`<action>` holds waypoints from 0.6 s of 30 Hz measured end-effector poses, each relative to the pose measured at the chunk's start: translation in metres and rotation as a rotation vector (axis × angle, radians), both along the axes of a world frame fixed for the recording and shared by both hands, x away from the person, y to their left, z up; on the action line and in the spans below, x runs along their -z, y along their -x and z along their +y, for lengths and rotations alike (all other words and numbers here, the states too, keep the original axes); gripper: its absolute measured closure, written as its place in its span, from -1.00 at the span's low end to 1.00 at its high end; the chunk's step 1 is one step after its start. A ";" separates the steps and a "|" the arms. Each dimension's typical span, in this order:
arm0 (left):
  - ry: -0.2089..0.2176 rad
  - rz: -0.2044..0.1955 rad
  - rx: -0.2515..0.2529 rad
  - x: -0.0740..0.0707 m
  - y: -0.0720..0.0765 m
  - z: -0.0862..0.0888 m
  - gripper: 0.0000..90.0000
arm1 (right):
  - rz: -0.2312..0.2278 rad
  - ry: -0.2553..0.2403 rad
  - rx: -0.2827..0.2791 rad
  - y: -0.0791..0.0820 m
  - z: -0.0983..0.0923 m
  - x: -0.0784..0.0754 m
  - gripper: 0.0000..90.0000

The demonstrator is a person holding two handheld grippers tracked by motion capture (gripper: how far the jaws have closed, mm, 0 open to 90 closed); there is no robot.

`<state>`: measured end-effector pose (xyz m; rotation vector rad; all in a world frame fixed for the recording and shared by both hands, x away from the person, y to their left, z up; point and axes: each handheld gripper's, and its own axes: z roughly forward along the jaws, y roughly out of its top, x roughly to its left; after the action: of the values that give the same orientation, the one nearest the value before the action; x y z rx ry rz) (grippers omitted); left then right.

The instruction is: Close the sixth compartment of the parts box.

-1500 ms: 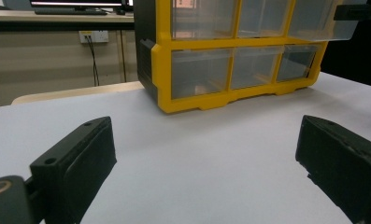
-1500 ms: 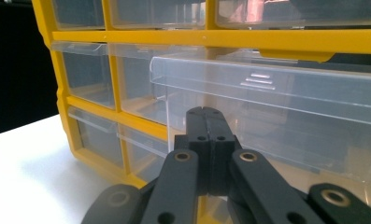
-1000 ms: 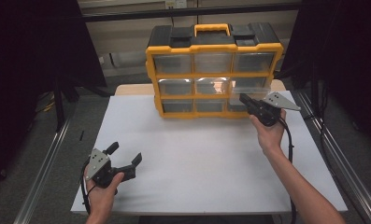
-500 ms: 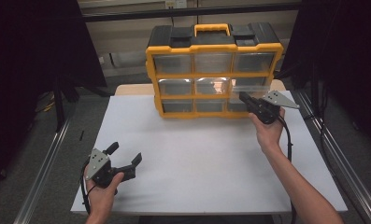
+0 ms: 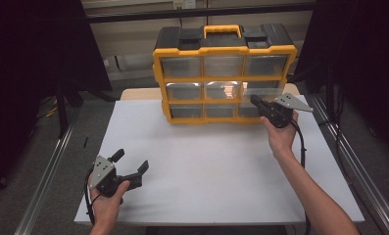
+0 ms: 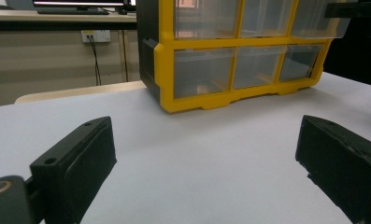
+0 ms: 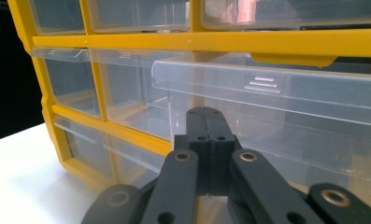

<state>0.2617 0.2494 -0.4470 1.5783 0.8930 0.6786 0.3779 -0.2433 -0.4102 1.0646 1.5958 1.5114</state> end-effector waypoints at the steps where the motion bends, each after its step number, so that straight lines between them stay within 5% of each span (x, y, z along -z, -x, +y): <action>1: 0.000 -0.001 -0.001 0.000 0.000 0.000 -0.89 | 0.000 -0.003 0.002 0.000 0.000 0.000 1.00; 18: 0.000 0.000 0.001 0.000 0.000 0.000 -0.89 | 0.001 -0.001 0.016 -0.007 0.000 0.000 1.00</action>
<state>0.2617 0.2493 -0.4470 1.5793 0.8922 0.6777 0.3845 -0.2431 -0.4101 1.0767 1.5836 1.5014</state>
